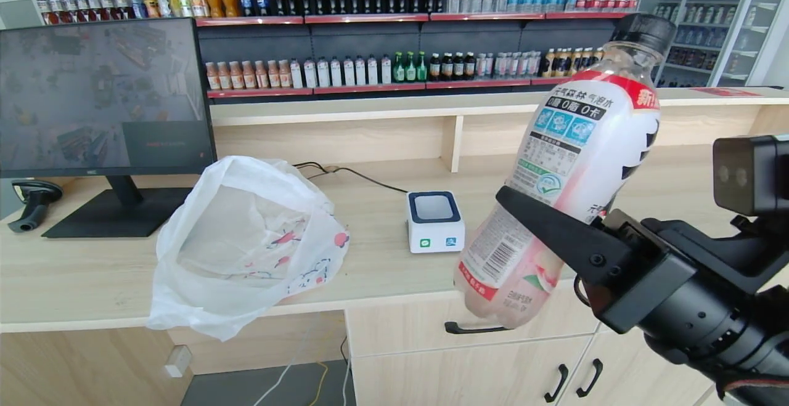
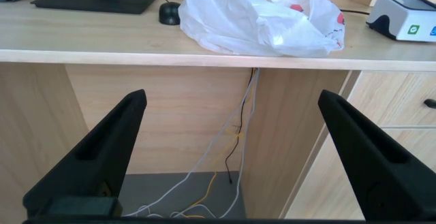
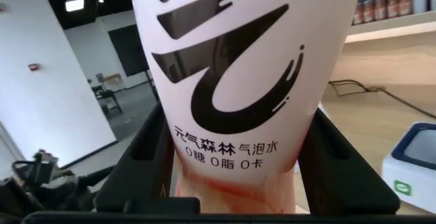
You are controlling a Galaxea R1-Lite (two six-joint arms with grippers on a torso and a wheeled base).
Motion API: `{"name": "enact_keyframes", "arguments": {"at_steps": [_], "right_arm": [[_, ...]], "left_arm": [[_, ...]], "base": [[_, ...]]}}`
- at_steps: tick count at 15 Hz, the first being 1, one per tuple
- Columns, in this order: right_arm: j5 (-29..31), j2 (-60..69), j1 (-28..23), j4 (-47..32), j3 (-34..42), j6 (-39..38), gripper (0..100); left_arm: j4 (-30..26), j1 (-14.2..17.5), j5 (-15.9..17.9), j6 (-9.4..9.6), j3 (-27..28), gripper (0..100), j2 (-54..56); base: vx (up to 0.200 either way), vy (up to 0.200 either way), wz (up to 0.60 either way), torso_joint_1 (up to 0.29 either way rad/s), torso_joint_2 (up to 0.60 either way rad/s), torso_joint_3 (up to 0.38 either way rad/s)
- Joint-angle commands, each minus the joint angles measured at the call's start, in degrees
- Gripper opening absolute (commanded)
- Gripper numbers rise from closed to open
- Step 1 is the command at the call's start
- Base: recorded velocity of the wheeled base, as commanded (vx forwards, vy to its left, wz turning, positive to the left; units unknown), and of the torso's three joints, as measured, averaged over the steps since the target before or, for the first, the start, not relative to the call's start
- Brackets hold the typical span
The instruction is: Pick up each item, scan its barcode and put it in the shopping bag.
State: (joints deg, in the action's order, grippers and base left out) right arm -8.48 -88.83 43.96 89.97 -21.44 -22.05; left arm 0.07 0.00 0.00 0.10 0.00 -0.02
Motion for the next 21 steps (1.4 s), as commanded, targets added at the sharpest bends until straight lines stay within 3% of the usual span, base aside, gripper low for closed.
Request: {"name": "enact_keyframes", "arguments": {"at_steps": [1,5,7,9,21], "right_arm": [[2.9,-2.2,-6.1,0.0,3.4,6.4,0],[13.2,-5.5,-15.2,0.0,4.9,13.5,0],[13.9,-6.7,-21.9,0.0,3.8,16.0,0],[13.7,-6.5,-24.8,0.0,2.8,17.6,0],[13.3,-6.2,-23.1,0.0,3.6,17.1,0]], "left_arm": [[0.0,0.0,0.0,-0.01,0.0,100,0.0],[0.0,0.0,0.0,-0.01,0.0,100,0.0],[0.0,0.0,0.0,-0.01,0.0,100,0.0],[0.0,0.0,0.0,-0.01,0.0,100,0.0],[0.0,0.0,0.0,-0.1,0.0,100,0.0]], "base": [[0.0,0.0,0.0,0.0,0.0,0.0],[0.0,0.0,0.0,0.0,0.0,0.0],[0.0,0.0,0.0,0.0,0.0,0.0],[0.0,0.0,0.0,0.0,0.0,0.0],[0.0,0.0,0.0,0.0,0.0,0.0]]}}
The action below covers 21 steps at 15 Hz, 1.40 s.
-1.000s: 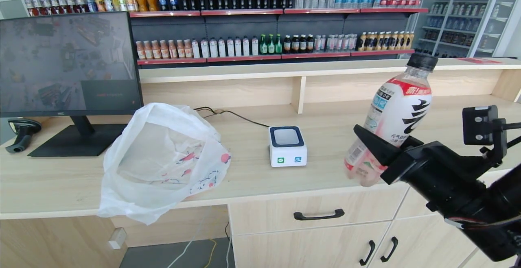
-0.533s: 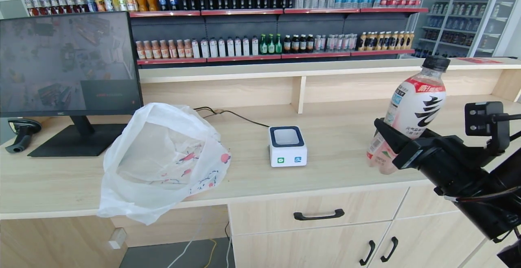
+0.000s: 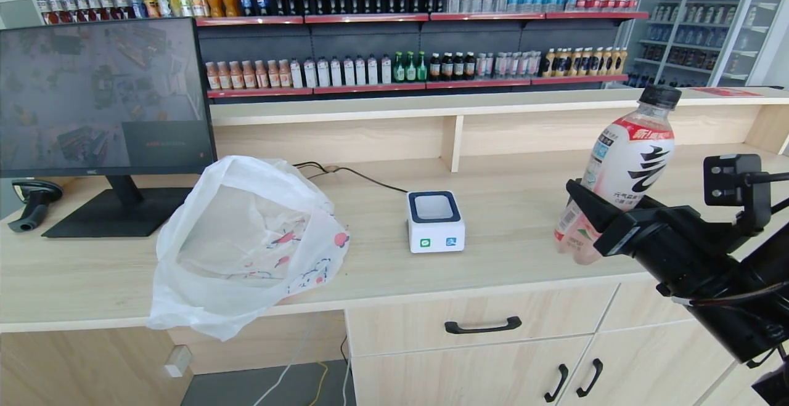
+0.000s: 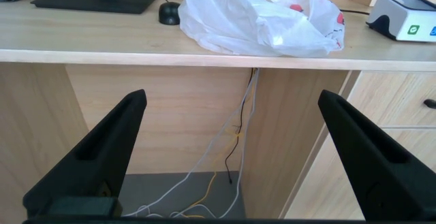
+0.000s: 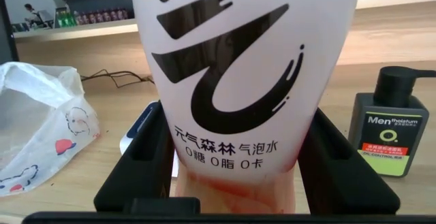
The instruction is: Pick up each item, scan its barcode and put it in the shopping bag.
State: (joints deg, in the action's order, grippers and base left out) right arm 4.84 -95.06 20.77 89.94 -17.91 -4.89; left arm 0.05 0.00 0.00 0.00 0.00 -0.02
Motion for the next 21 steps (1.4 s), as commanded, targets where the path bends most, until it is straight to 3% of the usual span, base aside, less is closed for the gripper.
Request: {"name": "enact_keyframes", "arguments": {"at_steps": [1,4,8,14,18,21], "right_arm": [[0.0,0.1,0.1,0.1,0.2,0.0,0],[0.0,0.1,0.1,0.1,0.2,0.1,0],[0.0,0.1,0.1,0.1,0.2,0.1,0],[0.1,0.0,0.1,0.1,-0.5,-0.1,0],[0.0,-0.5,0.1,0.1,-0.9,0.0,0],[-0.4,-0.2,-0.4,0.1,-1.6,3.7,0]], "left_arm": [[0.0,0.0,0.0,0.0,0.0,100,0.0],[0.0,0.0,0.0,-0.26,0.0,100,0.0],[0.0,0.0,0.0,-0.26,0.0,100,0.0],[0.0,0.0,0.0,-0.26,0.0,100,0.0],[0.0,0.0,0.0,-0.26,0.0,100,0.0],[0.0,0.0,0.0,-0.26,0.0,100,0.0]], "base": [[0.0,0.0,0.0,0.0,0.0,0.0],[0.0,0.0,0.0,0.0,0.0,0.0],[0.2,0.0,0.0,-0.002,0.0,0.004],[0.0,0.0,0.0,0.0,0.0,0.0],[0.0,0.0,0.6,-0.002,0.0,0.001],[0.0,0.0,0.0,0.0,0.0,0.0]]}}
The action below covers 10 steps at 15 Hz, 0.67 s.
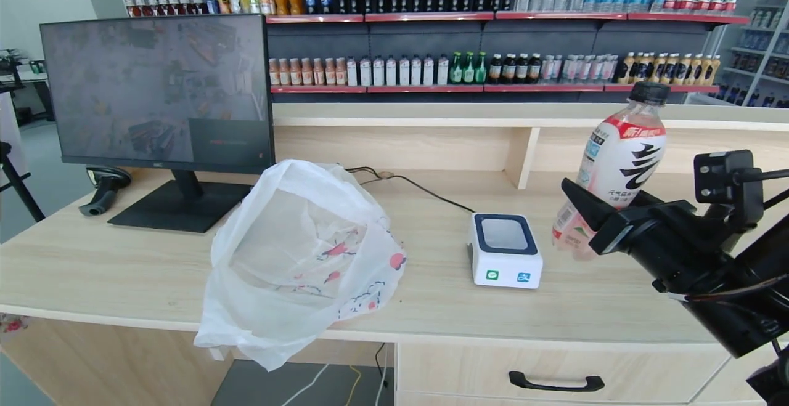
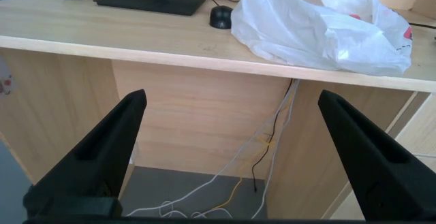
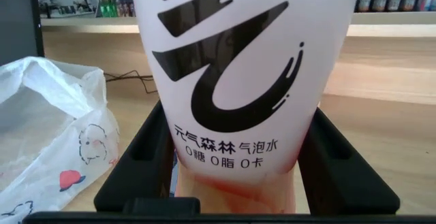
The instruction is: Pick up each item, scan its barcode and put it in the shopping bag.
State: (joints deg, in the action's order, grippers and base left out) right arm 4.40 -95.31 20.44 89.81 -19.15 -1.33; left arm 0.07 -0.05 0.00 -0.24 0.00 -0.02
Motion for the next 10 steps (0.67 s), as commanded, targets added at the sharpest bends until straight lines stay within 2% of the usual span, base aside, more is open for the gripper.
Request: {"name": "enact_keyframes", "arguments": {"at_steps": [1,5,7,10], "right_arm": [[-0.5,-0.1,0.0,0.2,-0.9,0.4,0],[-12.2,0.2,-0.2,0.2,-2.9,6.6,0],[-16.9,-3.8,1.3,0.2,-8.8,13.7,0],[-18.6,-9.5,1.5,0.2,-19.7,23.4,0]], "left_arm": [[0.0,0.0,0.0,-0.02,0.0,100,0.0],[0.0,0.0,0.0,-0.11,0.0,100,0.0],[0.0,0.0,0.0,-0.02,0.0,100,0.0],[0.0,0.0,0.0,-0.11,0.0,100,0.0]], "base": [[0.0,0.0,0.0,0.0,0.0,0.0],[0.0,0.0,0.0,0.0,0.0,0.0],[0.0,0.0,0.0,0.0,0.0,0.0],[0.0,0.0,0.0,0.0,0.0,0.0]]}}
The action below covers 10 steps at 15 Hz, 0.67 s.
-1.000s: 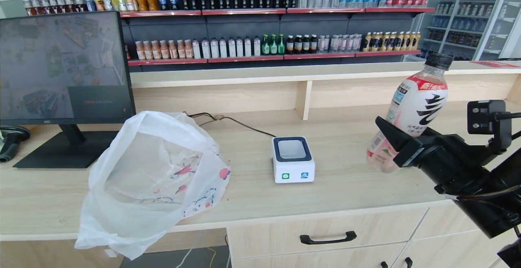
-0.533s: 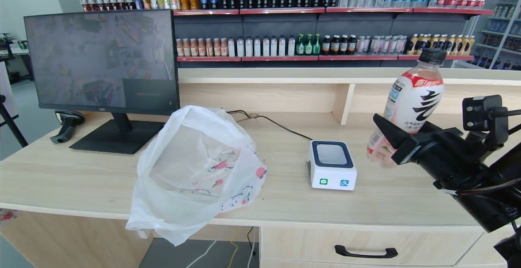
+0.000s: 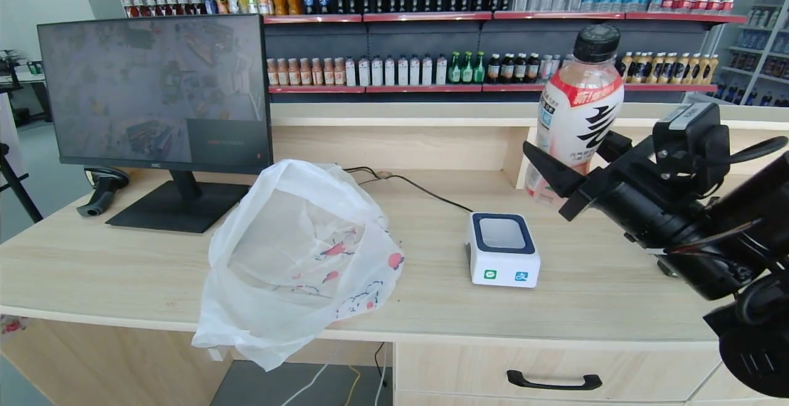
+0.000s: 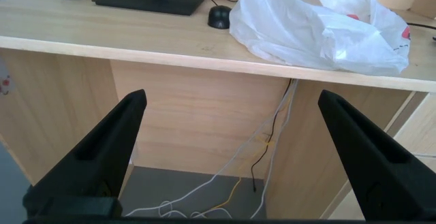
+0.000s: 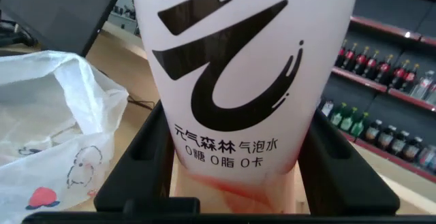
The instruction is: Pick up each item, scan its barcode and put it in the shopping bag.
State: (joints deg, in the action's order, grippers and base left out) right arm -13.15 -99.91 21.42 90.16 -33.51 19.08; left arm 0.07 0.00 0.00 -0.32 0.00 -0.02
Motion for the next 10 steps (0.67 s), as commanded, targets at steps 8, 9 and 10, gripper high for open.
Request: {"name": "enact_keyframes", "arguments": {"at_steps": [8,9,10], "right_arm": [[-10.5,-10.4,-1.6,-0.2,-5.2,21.2,0],[-11.5,-11.4,-1.6,-0.2,-5.5,22.1,0],[-12.9,-11.9,-1.9,-0.2,-5.5,22.6,0]], "left_arm": [[0.0,0.0,0.0,0.23,0.0,100,0.0],[0.0,0.0,0.0,0.14,0.0,100,0.0],[0.0,0.0,0.0,0.14,0.0,100,0.0]], "base": [[0.0,0.0,0.0,0.0,0.0,0.0],[0.0,0.0,0.0,0.0,0.0,0.0],[0.0,0.0,0.0,0.0,0.0,0.0]]}}
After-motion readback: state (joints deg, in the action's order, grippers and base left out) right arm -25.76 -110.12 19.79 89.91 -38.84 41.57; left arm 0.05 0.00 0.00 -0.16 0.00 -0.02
